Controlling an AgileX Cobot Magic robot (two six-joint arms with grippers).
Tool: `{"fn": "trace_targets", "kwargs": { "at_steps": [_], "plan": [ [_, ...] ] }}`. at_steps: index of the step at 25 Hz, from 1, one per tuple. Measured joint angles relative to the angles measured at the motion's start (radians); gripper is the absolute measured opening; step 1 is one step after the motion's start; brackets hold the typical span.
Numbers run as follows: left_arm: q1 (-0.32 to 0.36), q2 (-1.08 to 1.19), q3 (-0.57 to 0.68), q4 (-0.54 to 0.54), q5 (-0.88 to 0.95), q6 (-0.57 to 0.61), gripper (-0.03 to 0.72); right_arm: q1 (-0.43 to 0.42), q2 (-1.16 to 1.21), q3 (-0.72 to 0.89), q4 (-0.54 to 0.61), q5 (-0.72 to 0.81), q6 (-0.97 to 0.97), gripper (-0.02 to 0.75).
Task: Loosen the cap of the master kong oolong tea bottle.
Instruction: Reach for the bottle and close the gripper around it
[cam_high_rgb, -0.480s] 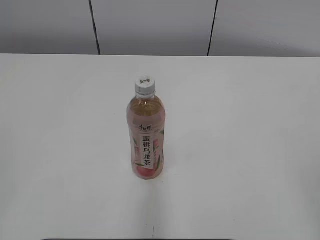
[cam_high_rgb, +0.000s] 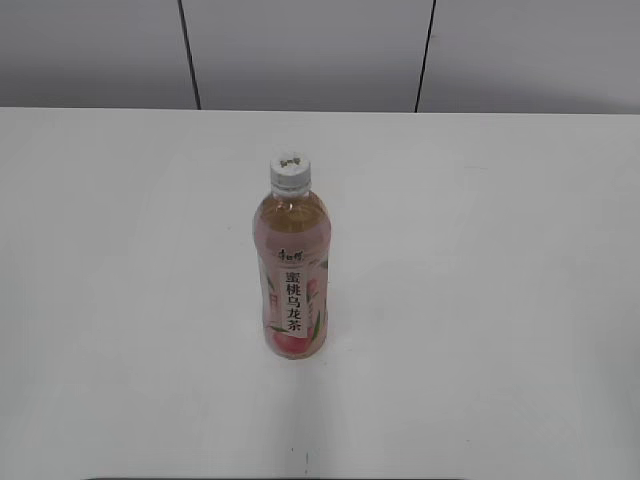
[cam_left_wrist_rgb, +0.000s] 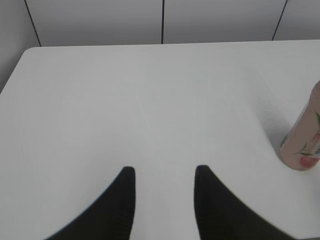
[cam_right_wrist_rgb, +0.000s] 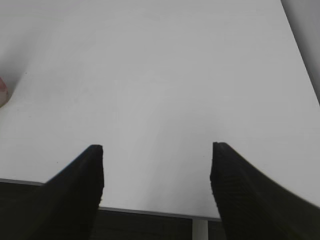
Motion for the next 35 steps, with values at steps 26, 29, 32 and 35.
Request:
{"fn": "trace_targets", "kwargs": {
  "at_steps": [26,29,32,35],
  "plan": [
    [0.000,0.000,-0.001,0.000,-0.002,0.000,0.245,0.000,0.000,0.000,0.000,0.000,0.000,0.512],
    [0.000,0.014,-0.013,0.000,-0.064,0.000,0.245,0.000,0.000,0.000,0.000,0.000,0.000,0.512],
    [0.000,0.031,-0.014,0.000,-0.189,0.000,0.245,0.000,0.000,0.000,0.000,0.000,0.000,0.512],
    [0.000,0.071,-0.014,-0.004,-0.306,0.000,0.245,0.000,0.000,0.000,0.000,0.000,0.000,0.512]
  ]
}}
